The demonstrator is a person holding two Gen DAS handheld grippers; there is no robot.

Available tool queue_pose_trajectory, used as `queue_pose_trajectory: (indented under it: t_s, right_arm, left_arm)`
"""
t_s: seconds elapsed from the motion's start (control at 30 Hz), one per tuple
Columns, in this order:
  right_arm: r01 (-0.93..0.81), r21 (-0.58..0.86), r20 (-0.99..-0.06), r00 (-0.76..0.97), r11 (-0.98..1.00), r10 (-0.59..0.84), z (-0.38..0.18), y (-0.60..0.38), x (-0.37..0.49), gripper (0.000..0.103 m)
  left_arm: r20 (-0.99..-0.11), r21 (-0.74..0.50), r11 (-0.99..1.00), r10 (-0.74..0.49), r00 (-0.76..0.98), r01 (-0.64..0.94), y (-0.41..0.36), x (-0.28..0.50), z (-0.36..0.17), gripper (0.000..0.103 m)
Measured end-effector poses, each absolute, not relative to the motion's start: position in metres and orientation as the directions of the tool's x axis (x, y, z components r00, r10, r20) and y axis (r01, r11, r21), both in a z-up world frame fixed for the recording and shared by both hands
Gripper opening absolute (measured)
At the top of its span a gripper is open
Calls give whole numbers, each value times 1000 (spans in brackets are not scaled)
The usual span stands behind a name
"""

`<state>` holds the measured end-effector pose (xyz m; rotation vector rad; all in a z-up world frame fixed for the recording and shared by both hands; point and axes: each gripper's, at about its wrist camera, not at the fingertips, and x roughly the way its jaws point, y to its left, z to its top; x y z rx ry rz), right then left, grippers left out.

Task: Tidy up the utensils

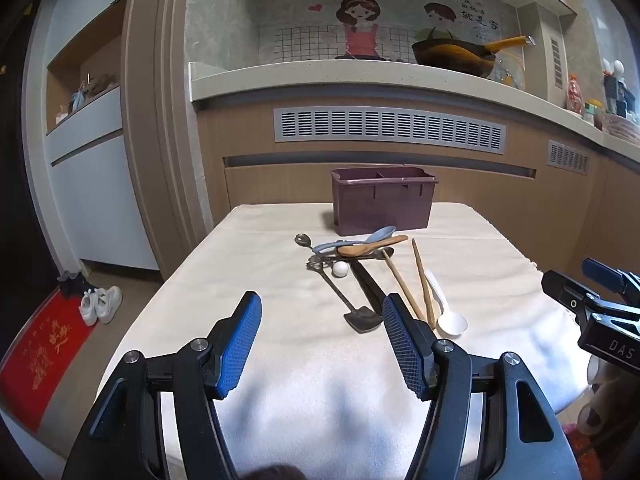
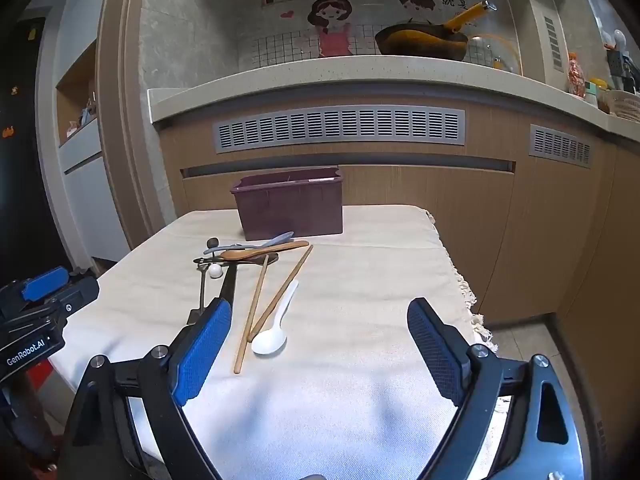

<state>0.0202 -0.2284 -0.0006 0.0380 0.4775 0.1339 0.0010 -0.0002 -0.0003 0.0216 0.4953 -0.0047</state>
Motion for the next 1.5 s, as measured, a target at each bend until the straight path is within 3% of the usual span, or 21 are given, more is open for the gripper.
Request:
queue_pose_trajectory:
  t_s: [1.5]
  right_arm:
    - [-126, 58, -469, 872, 990, 138, -2, -228, 22, 88]
  left_arm:
    - [-476, -13, 1000, -9, 879, 3, 4, 2, -4, 64]
